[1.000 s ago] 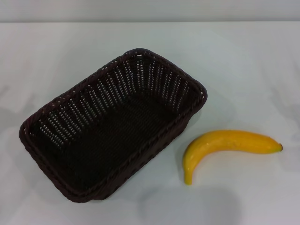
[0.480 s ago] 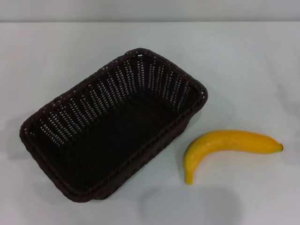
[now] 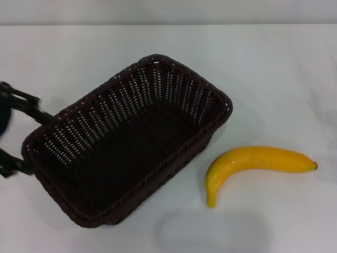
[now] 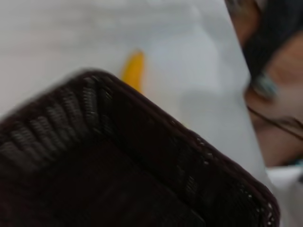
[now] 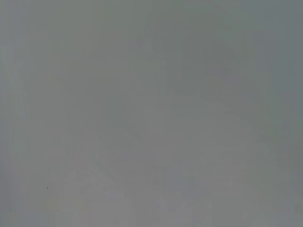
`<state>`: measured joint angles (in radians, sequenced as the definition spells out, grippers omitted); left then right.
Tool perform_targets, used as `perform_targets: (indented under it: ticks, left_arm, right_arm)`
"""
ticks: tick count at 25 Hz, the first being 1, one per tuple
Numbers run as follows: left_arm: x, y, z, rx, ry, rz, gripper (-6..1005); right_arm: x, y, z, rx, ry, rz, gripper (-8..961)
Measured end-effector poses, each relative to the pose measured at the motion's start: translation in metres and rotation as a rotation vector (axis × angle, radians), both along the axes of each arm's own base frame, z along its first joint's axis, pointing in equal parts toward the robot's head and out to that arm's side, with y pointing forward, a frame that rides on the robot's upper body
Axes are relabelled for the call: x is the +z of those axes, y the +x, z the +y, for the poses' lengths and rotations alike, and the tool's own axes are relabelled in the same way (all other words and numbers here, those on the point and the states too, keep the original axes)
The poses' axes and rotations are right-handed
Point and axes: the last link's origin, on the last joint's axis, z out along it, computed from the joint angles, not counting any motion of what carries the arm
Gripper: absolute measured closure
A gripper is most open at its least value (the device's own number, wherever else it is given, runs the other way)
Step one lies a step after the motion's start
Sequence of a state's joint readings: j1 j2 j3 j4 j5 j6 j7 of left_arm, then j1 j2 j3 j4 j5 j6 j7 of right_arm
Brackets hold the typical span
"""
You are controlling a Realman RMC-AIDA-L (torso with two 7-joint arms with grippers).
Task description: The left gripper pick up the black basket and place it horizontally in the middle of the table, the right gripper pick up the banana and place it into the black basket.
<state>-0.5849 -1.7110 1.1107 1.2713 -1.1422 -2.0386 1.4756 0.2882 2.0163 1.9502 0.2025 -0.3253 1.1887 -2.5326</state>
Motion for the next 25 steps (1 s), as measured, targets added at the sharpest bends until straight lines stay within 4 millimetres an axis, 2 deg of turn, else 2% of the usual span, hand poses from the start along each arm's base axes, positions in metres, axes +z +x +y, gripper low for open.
perform_targets:
  ticks: [2,5,19,25]
  left_arm:
    - [-0.019,0.013,0.004,-0.037,-0.079,0.082,128]
    - [-0.028,0.018,0.004,-0.063,-0.127,0.129,129]
    - [-0.061,0.035,-0.003,-0.214,-0.206,0.296,128]
    - [-0.069,0.034,-0.006,-0.246,-0.244,0.351,128]
  right_arm:
    - [0.0,0.0,0.0,0.0,0.0,0.001,78]
    - [0.0,0.0,0.0,-0.002,-0.001,0.001,78]
    - [0.0,0.003,-0.001,-0.018,-0.002,0.014,78]
    - [0.0,0.004,-0.001,-0.025,0.003,0.018,78]
